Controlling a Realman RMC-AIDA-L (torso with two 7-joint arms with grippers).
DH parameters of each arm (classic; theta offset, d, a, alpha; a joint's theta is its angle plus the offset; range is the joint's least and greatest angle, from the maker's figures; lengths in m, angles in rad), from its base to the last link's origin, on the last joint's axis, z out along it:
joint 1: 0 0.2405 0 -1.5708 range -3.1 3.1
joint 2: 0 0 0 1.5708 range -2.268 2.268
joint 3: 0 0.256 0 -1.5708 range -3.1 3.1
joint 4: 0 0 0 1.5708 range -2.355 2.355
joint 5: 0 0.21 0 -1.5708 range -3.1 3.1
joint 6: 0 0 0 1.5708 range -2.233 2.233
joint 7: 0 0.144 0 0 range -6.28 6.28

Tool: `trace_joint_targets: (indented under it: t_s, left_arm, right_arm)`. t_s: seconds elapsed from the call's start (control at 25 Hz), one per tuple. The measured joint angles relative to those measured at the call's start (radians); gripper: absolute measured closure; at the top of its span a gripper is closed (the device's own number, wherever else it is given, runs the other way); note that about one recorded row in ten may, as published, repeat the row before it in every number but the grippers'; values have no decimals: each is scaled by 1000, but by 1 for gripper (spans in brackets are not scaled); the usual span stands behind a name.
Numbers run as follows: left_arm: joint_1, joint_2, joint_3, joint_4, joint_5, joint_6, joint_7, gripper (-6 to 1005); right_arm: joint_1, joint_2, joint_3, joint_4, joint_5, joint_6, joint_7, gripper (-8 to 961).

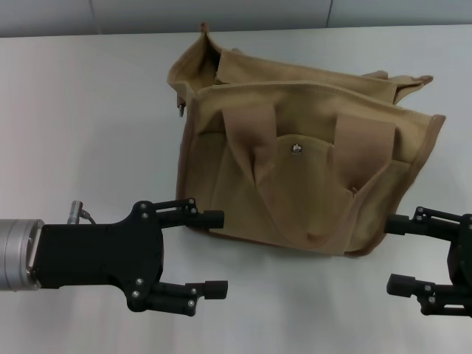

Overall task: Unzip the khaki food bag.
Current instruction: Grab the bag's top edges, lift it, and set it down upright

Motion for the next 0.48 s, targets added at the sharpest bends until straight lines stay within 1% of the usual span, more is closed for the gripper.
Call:
trace_joint_targets:
  t_s: [0.36, 0.4, 0.44, 0.48]
  left_arm:
    - [4, -2, -16, 7, -3, -1, 6, 168]
    - [12, -7, -76, 7, -5, -1, 32, 168]
    - [12, -7, -76, 7, -5, -1, 32, 168]
    - [16, -8, -104, 6, -5, -2, 43, 168]
  right_arm:
    - [6, 1, 0, 0, 0, 11, 1, 159]
    - [6, 2, 4, -1, 4, 11, -1, 159]
    - [6, 2, 4, -1, 4, 11, -1, 159]
    - [4, 3, 9, -1, 8, 11, -6, 159]
